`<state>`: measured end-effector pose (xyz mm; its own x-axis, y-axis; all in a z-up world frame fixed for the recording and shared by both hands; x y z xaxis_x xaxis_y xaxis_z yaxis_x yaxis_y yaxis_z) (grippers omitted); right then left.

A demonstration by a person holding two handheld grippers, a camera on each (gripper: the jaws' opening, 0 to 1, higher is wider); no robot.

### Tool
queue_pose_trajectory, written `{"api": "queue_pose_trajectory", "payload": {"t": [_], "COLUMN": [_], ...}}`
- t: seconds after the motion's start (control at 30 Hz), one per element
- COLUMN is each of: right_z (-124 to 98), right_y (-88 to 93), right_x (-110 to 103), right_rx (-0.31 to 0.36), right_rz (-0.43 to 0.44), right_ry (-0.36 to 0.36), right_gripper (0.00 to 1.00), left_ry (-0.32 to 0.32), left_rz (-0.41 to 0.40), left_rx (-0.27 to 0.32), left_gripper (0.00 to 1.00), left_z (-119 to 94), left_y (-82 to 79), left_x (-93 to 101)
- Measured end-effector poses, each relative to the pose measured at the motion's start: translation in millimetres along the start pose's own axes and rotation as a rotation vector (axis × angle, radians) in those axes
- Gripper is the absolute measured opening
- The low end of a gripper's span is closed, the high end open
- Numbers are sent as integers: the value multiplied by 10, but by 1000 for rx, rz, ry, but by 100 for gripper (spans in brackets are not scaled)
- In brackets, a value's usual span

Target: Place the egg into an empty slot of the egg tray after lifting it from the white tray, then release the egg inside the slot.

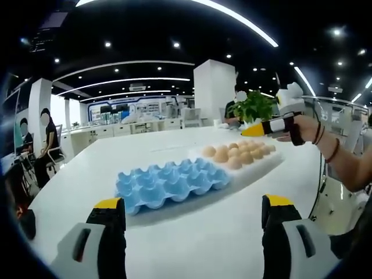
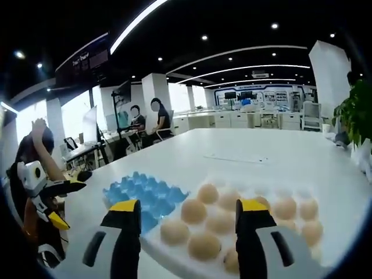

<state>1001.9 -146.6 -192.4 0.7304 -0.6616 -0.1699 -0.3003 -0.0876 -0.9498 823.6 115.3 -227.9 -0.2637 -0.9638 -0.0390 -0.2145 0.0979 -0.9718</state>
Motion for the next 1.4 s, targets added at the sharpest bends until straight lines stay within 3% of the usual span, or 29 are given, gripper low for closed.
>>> {"api": "queue_pose_trajectory", "payload": {"t": [0.4, 0.8, 0.97, 1.2, 1.3, 1.4], "right_z": [253, 464, 582, 718, 768, 813], "right_y": [-50, -92, -76, -46, -19, 14], "right_x": [106, 221, 239, 220, 234, 252], "right_rx": [-15, 5, -24, -36, -44, -62], "right_rz": [15, 27, -58, -21, 38, 15], "right_ry": [-7, 41, 86, 56, 34, 55], "right_gripper": [64, 50, 46, 45, 45, 45], "left_ry": [-2, 5, -1, 7, 11, 8], "left_rz": [2, 6, 8, 10, -3, -6], "left_rx": [-3, -17, -16, -17, -10, -8], "left_gripper": [99, 99, 98, 98, 98, 98], "left_z": [5, 4, -16, -43, -59, -66], "left_y": [-4, 38, 34, 35, 40, 42], "left_x": [-6, 36, 35, 43, 33, 25]}}
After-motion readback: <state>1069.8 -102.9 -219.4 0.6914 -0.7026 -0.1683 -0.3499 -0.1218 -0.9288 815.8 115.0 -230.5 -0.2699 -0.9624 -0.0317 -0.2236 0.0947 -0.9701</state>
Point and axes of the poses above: the point that each gripper's makers call its tool centre point, and the gripper's own axes: z roughly forward along the fingers, x roughly to its right, y roughly out of its underside, the point moved 9 cm from there along -z, roughly backward along the fingers, and after that the axes turned 2 degrees about z, right-handed, at the moved point
